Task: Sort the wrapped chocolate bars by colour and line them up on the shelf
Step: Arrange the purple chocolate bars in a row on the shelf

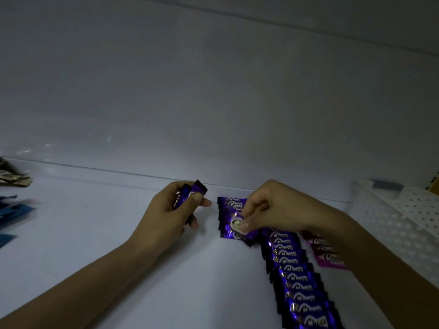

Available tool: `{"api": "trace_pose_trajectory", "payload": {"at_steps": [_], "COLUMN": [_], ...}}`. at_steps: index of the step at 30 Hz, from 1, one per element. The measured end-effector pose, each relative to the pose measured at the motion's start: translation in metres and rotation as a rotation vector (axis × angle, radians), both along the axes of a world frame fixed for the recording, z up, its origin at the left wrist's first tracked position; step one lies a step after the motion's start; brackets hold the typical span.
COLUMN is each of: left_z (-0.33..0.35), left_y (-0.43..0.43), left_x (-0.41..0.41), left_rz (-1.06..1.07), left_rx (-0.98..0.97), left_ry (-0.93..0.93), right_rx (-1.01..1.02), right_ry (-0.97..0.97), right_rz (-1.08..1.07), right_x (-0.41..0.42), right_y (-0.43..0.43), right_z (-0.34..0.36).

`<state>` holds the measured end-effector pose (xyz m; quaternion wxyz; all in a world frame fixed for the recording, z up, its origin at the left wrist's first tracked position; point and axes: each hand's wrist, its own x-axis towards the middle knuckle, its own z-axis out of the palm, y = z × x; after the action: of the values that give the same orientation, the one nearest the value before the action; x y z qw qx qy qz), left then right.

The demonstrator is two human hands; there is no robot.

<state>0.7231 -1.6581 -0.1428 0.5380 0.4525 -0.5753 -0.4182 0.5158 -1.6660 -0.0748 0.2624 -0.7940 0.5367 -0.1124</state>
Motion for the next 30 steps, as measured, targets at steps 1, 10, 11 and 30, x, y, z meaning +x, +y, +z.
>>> {"api": "trace_pose_trajectory", "payload": {"at_steps": [1, 10, 11, 30], "left_z": [-0.001, 0.003, 0.003, -0.001], "left_y": [0.0, 0.0, 0.0, -0.001], "left_x": [0.001, 0.002, 0.002, 0.003], "left_rz": [0.005, 0.062, 0.06, -0.108], "left_rx": [-0.007, -0.027, -0.012, 0.033], "left_ry": [-0.025, -0.017, -0.006, -0.002], "right_rx": [-0.006, -0.147, -0.162, -0.224], "right_ry": [0.079, 0.254, 0.258, 0.278], "right_rz": [0.018, 0.03, 0.031, 0.032], "right_x": [0.0, 0.008, 0.008, 0.005], "right_y": [0.0, 0.001, 0.001, 0.0], "right_z": [-0.002, -0.014, -0.014, -0.013]}}
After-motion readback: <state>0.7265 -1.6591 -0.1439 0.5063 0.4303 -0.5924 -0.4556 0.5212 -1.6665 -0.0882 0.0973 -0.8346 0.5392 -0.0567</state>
